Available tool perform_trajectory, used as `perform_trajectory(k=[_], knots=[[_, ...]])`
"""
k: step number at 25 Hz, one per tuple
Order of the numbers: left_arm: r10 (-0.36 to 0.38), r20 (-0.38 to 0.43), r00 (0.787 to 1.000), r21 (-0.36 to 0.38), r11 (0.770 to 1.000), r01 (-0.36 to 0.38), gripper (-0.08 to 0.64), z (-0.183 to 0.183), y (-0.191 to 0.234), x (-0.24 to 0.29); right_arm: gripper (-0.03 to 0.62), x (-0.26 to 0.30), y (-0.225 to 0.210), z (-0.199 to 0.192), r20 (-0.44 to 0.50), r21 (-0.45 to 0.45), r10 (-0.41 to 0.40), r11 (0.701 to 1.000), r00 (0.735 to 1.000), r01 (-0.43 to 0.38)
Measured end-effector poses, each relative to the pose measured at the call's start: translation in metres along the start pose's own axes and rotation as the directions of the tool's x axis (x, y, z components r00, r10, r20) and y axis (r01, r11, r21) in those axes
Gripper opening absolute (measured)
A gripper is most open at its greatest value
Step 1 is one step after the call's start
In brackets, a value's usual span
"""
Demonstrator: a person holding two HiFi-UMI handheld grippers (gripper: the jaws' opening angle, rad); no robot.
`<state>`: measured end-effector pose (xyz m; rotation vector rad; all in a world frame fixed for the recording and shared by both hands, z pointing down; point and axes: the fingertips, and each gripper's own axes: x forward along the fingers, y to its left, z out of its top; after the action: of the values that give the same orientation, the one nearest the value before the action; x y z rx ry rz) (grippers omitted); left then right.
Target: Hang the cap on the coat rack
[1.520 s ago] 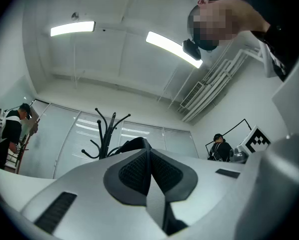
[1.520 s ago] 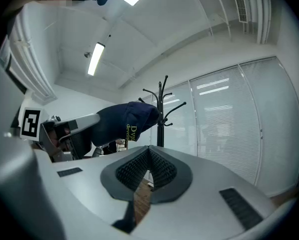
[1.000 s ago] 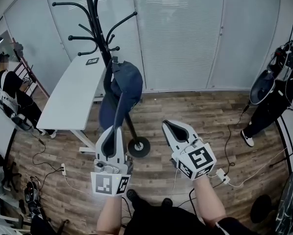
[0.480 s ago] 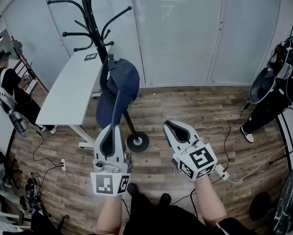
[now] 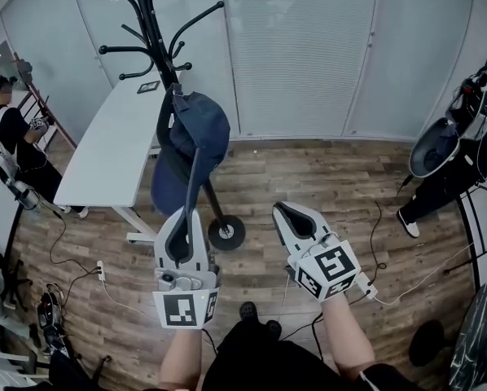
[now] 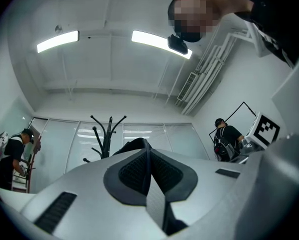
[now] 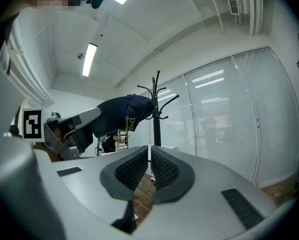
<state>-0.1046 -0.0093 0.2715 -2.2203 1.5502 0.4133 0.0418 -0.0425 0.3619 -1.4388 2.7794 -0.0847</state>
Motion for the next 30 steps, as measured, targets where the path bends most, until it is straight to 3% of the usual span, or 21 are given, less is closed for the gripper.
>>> perform_trajectory(k=[6, 10, 25, 30], knots=[[-0.002, 0.018, 1.000, 0.059, 0.998, 0.001, 0.029, -0.011, 0.013, 0.036, 0.032, 0.030, -0.020, 0.017, -0.003, -0.036, -0.018, 0.999, 1.000, 0.018], [0.002, -0.024, 1.000, 0.029, 1.000, -0.001, 0.029, -0.031, 0.020, 0.051, 0.032, 0.050, -0.024, 0.028, 0.007, -0.055, -0.022, 0.998, 1.000, 0.022], [-0.036, -0.069, 0.997, 0.138, 0.989, 0.046, 0.029, -0.063, 0.021, 0.062, 0.032, 0.078, -0.027, 0.014, -0.003, -0.055, -0.029, 0.998, 1.000, 0.029], [-0.017, -0.091, 0.996, 0.187, 0.982, 0.034, 0.029, -0.071, 0.011, 0.074, 0.034, 0.089, -0.044, 0.013, -0.011, -0.041, 0.005, 0.999, 1.000, -0.005]])
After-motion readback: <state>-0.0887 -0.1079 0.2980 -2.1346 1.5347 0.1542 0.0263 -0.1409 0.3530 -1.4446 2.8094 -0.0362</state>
